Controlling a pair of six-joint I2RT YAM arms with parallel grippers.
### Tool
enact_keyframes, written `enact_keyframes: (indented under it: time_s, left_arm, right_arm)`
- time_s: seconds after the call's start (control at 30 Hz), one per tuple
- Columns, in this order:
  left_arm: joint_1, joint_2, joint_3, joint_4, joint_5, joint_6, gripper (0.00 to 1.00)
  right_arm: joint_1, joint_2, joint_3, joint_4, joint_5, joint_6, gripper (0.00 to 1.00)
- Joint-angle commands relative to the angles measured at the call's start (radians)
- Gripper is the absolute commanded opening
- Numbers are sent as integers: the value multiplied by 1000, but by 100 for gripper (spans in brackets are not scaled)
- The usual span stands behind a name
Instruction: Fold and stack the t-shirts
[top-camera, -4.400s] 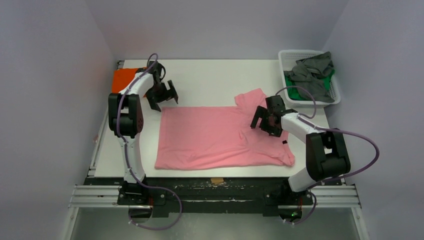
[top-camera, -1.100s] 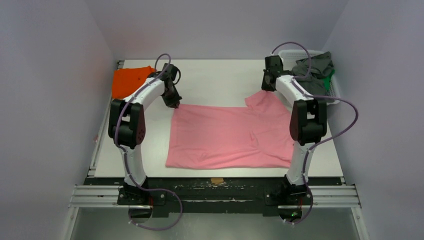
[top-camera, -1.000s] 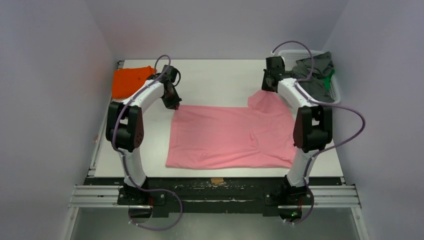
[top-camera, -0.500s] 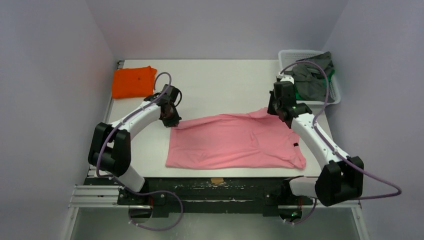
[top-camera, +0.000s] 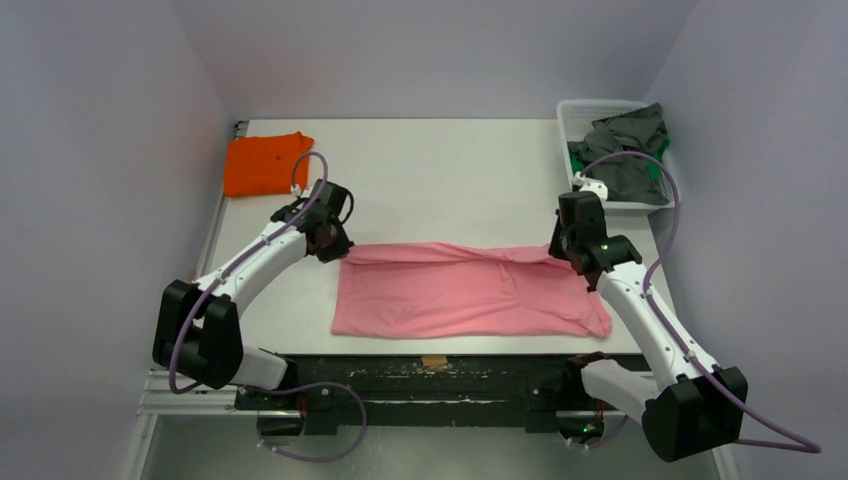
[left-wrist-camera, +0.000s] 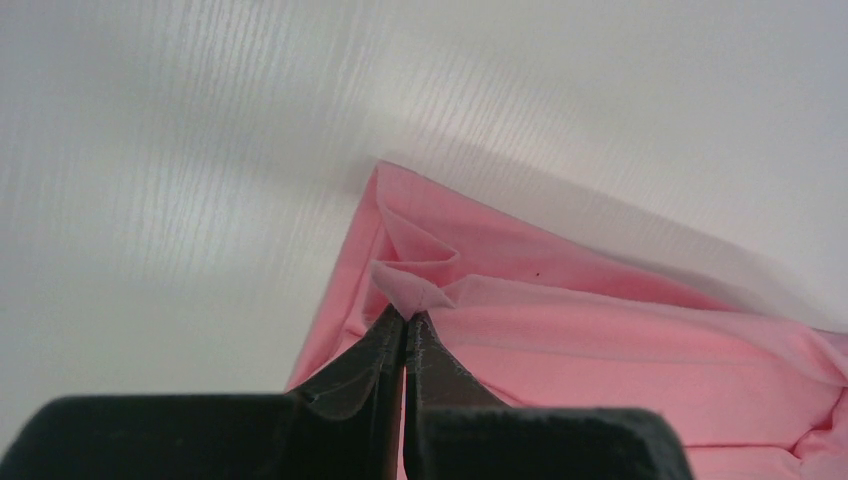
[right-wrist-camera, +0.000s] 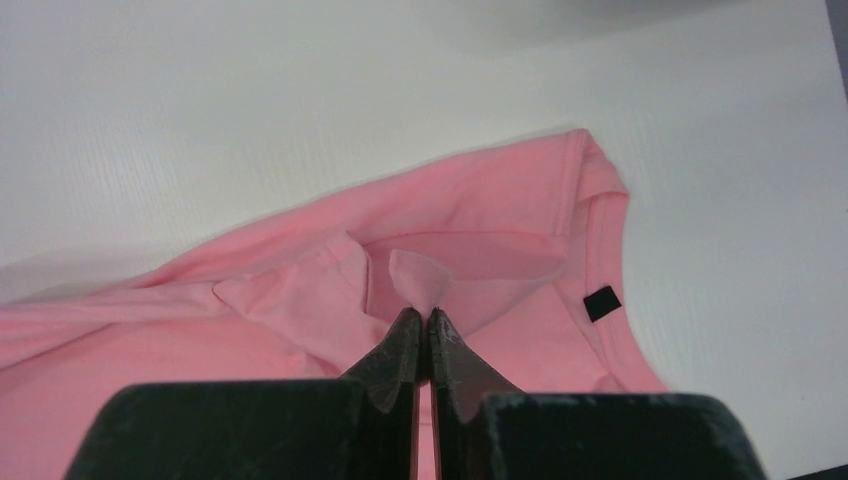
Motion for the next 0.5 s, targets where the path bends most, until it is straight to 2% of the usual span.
enact_keyframes:
  time_s: [0.0,0.2,0.47]
  left_arm:
    - [0,-24,79,-24,-88,2,0]
    - [-1,-2,140,-42,-109,4,0]
    - [-2,-72,-38,47,-69,-30,0]
  right_arm:
    - [-10,39,87,19,88,16,0]
    - [-11,76,183,7,109,-2,0]
    - [-11,-44,54,-73,89,61,0]
